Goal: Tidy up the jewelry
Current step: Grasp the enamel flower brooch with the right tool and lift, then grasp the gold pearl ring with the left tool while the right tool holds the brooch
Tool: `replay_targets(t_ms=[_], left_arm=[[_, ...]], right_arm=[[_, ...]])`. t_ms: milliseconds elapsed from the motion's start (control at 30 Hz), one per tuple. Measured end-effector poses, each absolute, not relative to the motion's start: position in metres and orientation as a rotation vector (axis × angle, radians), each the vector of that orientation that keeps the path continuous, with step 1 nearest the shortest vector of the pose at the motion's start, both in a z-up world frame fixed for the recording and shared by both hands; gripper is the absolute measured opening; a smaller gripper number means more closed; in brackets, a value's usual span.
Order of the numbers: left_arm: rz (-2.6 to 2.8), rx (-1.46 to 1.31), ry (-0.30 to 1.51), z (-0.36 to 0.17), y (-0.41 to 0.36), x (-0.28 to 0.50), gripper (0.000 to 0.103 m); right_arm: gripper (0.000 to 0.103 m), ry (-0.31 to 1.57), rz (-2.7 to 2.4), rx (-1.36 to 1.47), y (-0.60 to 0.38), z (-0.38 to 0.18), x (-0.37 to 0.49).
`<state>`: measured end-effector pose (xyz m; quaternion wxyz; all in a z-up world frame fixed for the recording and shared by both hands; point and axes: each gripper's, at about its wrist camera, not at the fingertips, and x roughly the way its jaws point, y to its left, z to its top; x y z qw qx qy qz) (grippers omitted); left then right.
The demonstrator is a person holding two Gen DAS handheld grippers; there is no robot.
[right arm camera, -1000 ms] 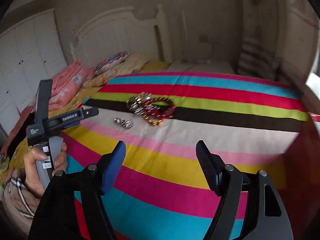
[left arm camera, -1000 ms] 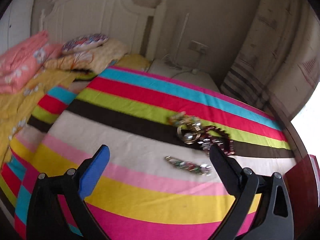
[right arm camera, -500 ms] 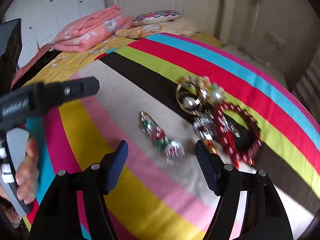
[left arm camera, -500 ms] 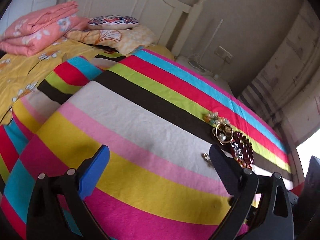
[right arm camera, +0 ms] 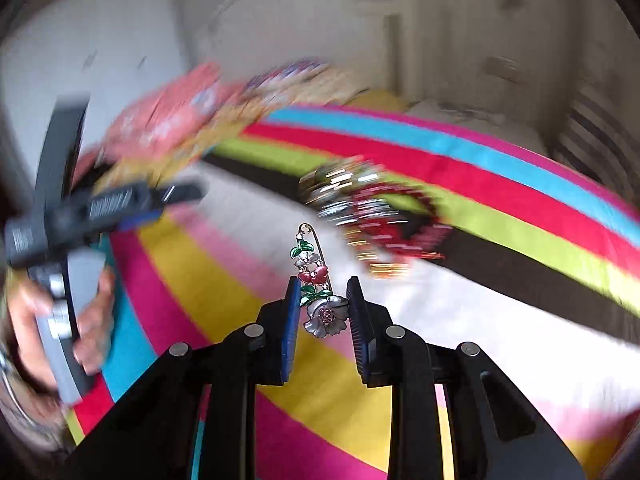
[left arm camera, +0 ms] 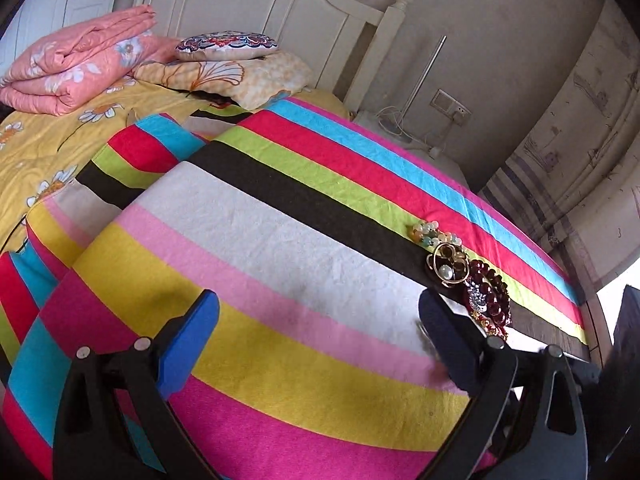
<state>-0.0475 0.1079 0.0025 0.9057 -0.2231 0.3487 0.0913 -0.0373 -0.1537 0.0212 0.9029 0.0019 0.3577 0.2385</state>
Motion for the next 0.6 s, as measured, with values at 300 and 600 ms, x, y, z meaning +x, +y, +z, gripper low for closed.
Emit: replay_targets(t_ms=[300, 600], left_arm=[[0.192, -0.42, 0.716, 0.005, 0.1, -0.048, 0.099], [0.084, -0.265, 0.733, 0.013, 0.056, -0.045, 0.099]], right_arm=[[0.025, 0.669, 0.294, 0.451, -0.249, 0.013, -0.02], [0.025, 0.671, 0.305, 0.447, -0.255, 0.015, -0.02]])
